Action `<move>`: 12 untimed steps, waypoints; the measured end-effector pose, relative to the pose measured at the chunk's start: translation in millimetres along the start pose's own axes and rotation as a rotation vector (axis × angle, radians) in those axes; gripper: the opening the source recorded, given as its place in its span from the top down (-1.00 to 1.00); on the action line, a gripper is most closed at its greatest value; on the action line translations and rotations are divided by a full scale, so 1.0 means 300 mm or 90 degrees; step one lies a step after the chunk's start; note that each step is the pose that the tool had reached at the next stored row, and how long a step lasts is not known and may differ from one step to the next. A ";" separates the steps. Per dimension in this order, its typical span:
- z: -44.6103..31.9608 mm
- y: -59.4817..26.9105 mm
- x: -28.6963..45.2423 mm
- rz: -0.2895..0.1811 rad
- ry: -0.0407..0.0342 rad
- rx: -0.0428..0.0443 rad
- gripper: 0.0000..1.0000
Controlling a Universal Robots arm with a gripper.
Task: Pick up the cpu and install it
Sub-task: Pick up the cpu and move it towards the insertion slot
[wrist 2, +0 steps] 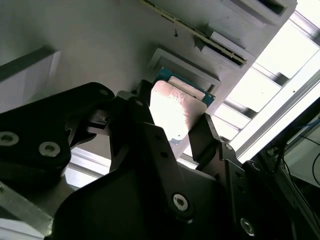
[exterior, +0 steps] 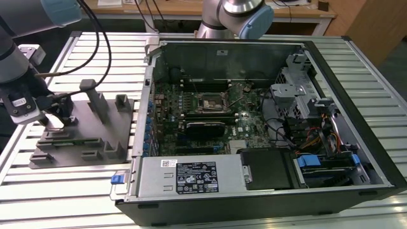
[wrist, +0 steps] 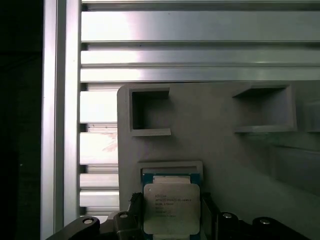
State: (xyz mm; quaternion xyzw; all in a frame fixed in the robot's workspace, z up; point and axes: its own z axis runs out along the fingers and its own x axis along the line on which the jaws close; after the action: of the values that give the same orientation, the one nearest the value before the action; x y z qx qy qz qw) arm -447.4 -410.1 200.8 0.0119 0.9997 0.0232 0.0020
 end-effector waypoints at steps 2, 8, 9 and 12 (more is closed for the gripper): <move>-0.006 0.000 0.000 0.000 0.0000 0.0000 -0.08; -0.030 0.001 0.000 0.000 0.0000 0.0000 -0.08; -0.034 0.002 0.000 0.000 -0.0001 0.0000 -0.08; -0.046 0.002 0.000 0.000 0.0000 0.0000 -0.08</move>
State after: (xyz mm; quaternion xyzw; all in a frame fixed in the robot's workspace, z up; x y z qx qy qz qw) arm -447.4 -410.1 214.5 0.0119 0.9997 0.0232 0.0020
